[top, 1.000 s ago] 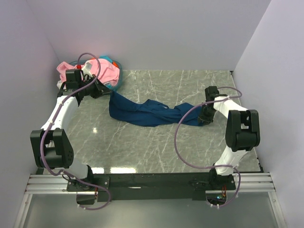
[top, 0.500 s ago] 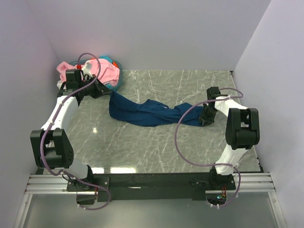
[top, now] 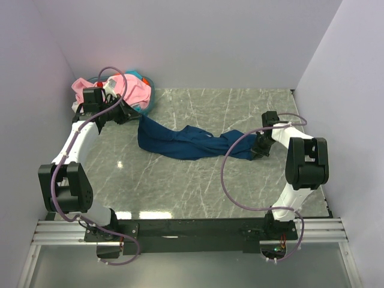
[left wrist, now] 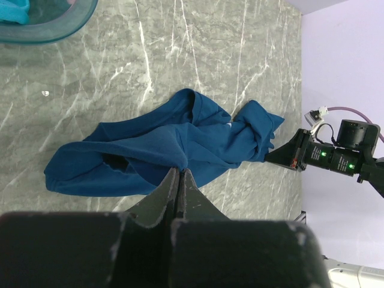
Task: Fold and stack the t-shirts
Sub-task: Flatten the tshirt out
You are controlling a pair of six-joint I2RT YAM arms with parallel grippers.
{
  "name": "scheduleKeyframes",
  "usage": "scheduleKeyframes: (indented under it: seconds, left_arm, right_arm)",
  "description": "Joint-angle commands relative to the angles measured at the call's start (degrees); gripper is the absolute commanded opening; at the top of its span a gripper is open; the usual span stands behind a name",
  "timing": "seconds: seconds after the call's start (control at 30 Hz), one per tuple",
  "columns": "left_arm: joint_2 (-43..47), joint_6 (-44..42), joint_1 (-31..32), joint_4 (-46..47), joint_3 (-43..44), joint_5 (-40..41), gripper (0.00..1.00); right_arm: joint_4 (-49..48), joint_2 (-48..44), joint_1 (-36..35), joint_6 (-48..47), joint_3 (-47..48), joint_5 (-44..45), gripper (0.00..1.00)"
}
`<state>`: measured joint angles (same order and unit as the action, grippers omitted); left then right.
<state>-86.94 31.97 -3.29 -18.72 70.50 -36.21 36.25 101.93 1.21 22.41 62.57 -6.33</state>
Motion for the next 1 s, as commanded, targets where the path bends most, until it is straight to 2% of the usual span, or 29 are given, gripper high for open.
scheduleKeyframes:
  seconds: [0.0, 0.23, 0.43, 0.6, 0.77, 0.97]
  left_arm:
    - [0.2, -1.0, 0.2, 1.1, 1.9, -0.8, 0.00]
    - [0.4, -0.4, 0.2, 0.0, 5.2, 2.0, 0.00]
    - [3.9, 2.6, 0.2, -0.8, 11.1, 4.8, 0.00]
    - [11.0, 6.5, 0.2, 1.9, 12.5, 9.2, 0.00]
    - [15.7, 8.6, 0.2, 1.1, 18.5, 13.3, 0.00]
    - [19.9, 10.7, 0.2, 2.2, 24.5, 18.2, 0.00]
  right_arm:
    - [0.4, -1.1, 0.0, -0.4, -0.4, -2.3, 0.00]
    - [9.7, -8.5, 0.2, -1.7, 7.6, -2.6, 0.00]
    - [19.2, -16.6, 0.5, -1.2, 20.5, -1.8, 0.00]
    - [24.7, -22.8, 0.4, -1.1, 31.9, 1.2, 0.00]
    - [22.2, -30.8, 0.4, 0.3, 36.9, 3.2, 0.00]
    - [13.4, -41.4, 0.4, -0.2, 36.8, 6.0, 0.00]
